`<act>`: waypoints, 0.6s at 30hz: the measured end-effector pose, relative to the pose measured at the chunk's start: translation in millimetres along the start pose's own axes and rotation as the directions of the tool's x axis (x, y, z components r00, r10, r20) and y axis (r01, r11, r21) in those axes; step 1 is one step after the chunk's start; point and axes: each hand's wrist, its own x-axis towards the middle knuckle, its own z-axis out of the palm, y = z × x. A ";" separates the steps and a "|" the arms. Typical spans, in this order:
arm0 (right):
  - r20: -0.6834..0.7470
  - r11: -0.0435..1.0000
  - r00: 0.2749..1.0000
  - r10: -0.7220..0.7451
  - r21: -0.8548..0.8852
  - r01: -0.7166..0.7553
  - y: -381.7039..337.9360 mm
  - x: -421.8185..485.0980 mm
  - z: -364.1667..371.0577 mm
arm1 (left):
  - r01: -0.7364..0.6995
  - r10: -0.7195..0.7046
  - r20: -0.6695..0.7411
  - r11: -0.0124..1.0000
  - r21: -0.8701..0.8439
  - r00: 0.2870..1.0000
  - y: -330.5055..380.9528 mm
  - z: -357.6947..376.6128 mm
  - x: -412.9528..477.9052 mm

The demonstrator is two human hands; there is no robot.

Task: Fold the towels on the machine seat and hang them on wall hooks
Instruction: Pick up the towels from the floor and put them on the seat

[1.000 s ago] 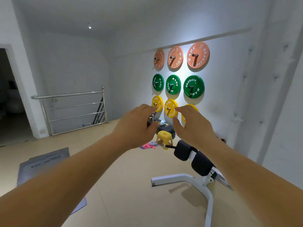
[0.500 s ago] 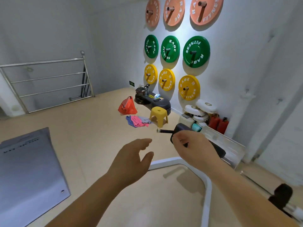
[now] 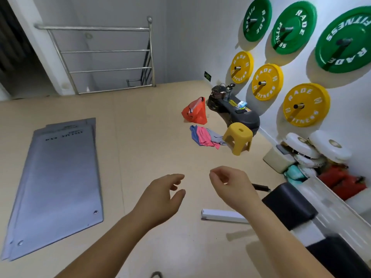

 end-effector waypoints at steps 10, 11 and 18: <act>-0.049 0.989 0.990 0.131 -0.056 -0.134 24.4 294.0 -42.2 | -0.012 0.011 0.081 1.000 0.007 0.997 -12.8 -5.0 337.7; -0.062 0.986 0.987 0.145 -0.080 -0.150 32.5 319.0 -51.0 | -0.032 0.031 0.099 0.999 0.007 0.995 -4.4 2.4 370.2; -0.063 0.898 0.998 -0.020 -0.439 -0.009 71.1 528.7 -89.1 | -0.189 0.180 0.115 0.980 0.070 0.977 16.6 42.7 594.8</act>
